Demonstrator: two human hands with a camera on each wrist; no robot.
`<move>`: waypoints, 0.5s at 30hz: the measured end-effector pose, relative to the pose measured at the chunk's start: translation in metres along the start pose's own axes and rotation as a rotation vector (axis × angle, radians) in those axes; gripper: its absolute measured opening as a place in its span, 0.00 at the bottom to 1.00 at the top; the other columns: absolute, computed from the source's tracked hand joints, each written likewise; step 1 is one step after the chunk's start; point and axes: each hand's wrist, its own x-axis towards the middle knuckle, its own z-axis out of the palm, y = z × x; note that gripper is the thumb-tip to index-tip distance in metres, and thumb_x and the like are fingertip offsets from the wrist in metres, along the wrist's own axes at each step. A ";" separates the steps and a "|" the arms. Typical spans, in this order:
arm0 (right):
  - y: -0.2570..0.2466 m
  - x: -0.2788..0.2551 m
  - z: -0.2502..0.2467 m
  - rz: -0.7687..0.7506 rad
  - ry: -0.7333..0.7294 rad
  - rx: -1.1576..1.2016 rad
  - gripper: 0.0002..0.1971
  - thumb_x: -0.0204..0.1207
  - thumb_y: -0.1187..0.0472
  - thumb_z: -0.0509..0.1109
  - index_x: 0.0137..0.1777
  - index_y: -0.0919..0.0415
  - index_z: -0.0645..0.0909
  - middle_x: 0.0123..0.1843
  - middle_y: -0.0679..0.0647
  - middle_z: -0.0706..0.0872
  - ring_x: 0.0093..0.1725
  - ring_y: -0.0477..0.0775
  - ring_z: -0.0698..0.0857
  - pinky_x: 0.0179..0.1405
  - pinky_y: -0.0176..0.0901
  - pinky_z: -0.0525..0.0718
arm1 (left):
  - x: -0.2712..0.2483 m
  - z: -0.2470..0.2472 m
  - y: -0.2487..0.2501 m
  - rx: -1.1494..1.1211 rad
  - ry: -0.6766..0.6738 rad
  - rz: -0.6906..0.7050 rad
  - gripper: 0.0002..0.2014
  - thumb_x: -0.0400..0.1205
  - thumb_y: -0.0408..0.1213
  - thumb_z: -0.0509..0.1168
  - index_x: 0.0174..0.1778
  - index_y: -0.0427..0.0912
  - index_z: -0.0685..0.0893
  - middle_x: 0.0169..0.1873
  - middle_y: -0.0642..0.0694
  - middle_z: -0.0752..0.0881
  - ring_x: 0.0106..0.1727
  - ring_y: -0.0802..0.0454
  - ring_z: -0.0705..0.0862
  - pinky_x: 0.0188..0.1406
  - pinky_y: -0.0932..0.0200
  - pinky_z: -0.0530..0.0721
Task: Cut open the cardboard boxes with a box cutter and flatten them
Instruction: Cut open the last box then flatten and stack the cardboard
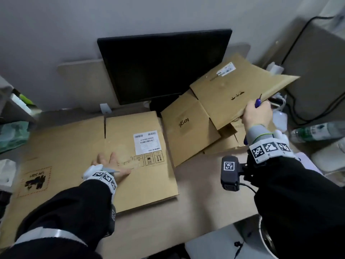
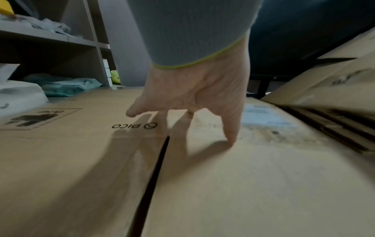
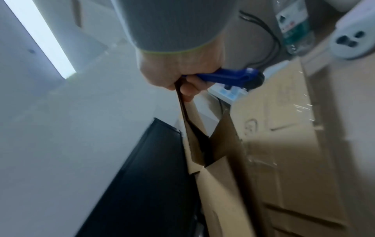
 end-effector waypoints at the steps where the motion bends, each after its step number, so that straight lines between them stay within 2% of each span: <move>1: -0.007 0.007 -0.006 0.001 0.016 0.030 0.08 0.78 0.56 0.57 0.47 0.61 0.73 0.44 0.59 0.75 0.44 0.58 0.74 0.47 0.47 0.71 | -0.002 -0.003 0.002 0.052 0.003 0.006 0.52 0.66 0.76 0.58 0.84 0.58 0.47 0.83 0.42 0.38 0.83 0.32 0.48 0.79 0.36 0.55; 2: -0.016 0.011 -0.015 0.024 0.037 0.096 0.07 0.74 0.56 0.58 0.42 0.59 0.71 0.40 0.57 0.75 0.41 0.58 0.74 0.45 0.49 0.73 | -0.005 -0.007 0.007 0.057 0.000 0.022 0.49 0.70 0.75 0.56 0.84 0.55 0.51 0.83 0.41 0.40 0.82 0.33 0.52 0.79 0.36 0.58; 4: -0.021 0.017 -0.025 0.130 0.049 0.280 0.04 0.68 0.59 0.57 0.33 0.55 0.67 0.30 0.54 0.73 0.26 0.56 0.75 0.33 0.46 0.74 | -0.012 -0.013 0.032 -0.059 -0.001 0.105 0.43 0.77 0.73 0.49 0.83 0.50 0.59 0.84 0.39 0.45 0.82 0.33 0.54 0.79 0.35 0.56; 5: -0.019 0.017 -0.028 0.182 0.046 0.361 0.06 0.69 0.62 0.57 0.32 0.55 0.67 0.27 0.53 0.72 0.20 0.53 0.73 0.26 0.42 0.71 | -0.019 -0.019 0.049 -0.225 -0.014 0.155 0.43 0.77 0.74 0.46 0.81 0.49 0.63 0.83 0.38 0.51 0.80 0.34 0.60 0.79 0.35 0.57; 6: -0.018 0.013 -0.031 0.234 0.028 0.431 0.08 0.72 0.64 0.57 0.32 0.56 0.67 0.26 0.53 0.71 0.17 0.51 0.71 0.22 0.38 0.68 | -0.024 -0.024 0.066 -0.469 -0.045 0.211 0.44 0.76 0.77 0.42 0.77 0.47 0.69 0.81 0.37 0.62 0.74 0.37 0.69 0.77 0.37 0.62; 7: -0.013 0.012 -0.027 0.279 0.011 0.481 0.09 0.74 0.66 0.57 0.33 0.57 0.67 0.26 0.53 0.71 0.18 0.51 0.70 0.20 0.37 0.65 | -0.034 -0.032 0.082 -0.737 -0.088 0.256 0.45 0.74 0.78 0.38 0.69 0.46 0.77 0.74 0.38 0.74 0.64 0.42 0.77 0.73 0.40 0.69; 8: -0.010 0.005 -0.026 0.314 -0.024 0.511 0.10 0.75 0.67 0.57 0.33 0.57 0.67 0.27 0.53 0.71 0.19 0.50 0.69 0.20 0.36 0.64 | -0.036 -0.039 0.091 -0.970 -0.149 0.302 0.45 0.75 0.77 0.35 0.60 0.45 0.81 0.66 0.40 0.82 0.58 0.46 0.80 0.68 0.44 0.72; 9: -0.004 -0.001 -0.022 0.343 -0.056 0.542 0.10 0.76 0.67 0.57 0.33 0.57 0.67 0.28 0.54 0.72 0.19 0.50 0.69 0.20 0.36 0.64 | -0.043 -0.049 0.100 -1.156 -0.189 0.331 0.47 0.73 0.78 0.33 0.57 0.45 0.83 0.60 0.42 0.86 0.56 0.46 0.83 0.64 0.46 0.74; 10: 0.001 -0.012 -0.019 0.368 -0.096 0.573 0.11 0.77 0.68 0.57 0.34 0.58 0.67 0.28 0.55 0.72 0.19 0.50 0.69 0.19 0.36 0.64 | -0.051 -0.062 0.103 -1.292 -0.268 0.359 0.50 0.70 0.80 0.34 0.59 0.44 0.84 0.58 0.41 0.87 0.57 0.44 0.85 0.63 0.46 0.75; 12: 0.019 -0.026 -0.004 0.413 -0.180 0.601 0.11 0.78 0.68 0.59 0.35 0.58 0.66 0.28 0.55 0.72 0.15 0.48 0.67 0.16 0.32 0.62 | -0.062 -0.089 0.104 -1.474 -0.369 0.424 0.51 0.66 0.82 0.45 0.63 0.42 0.84 0.58 0.37 0.88 0.58 0.39 0.87 0.63 0.43 0.80; 13: 0.029 -0.033 0.005 0.441 -0.204 0.613 0.11 0.78 0.67 0.60 0.35 0.58 0.66 0.27 0.55 0.72 0.13 0.47 0.67 0.14 0.30 0.61 | -0.064 -0.098 0.099 -1.494 -0.357 0.432 0.46 0.67 0.79 0.51 0.61 0.42 0.84 0.54 0.37 0.89 0.55 0.40 0.88 0.60 0.44 0.82; 15: 0.047 -0.049 0.019 0.515 -0.269 0.633 0.10 0.79 0.66 0.62 0.36 0.59 0.67 0.23 0.53 0.72 0.11 0.45 0.66 0.13 0.29 0.60 | -0.065 -0.110 0.086 -1.467 -0.275 0.419 0.27 0.78 0.60 0.61 0.59 0.39 0.83 0.40 0.42 0.91 0.41 0.47 0.90 0.45 0.52 0.87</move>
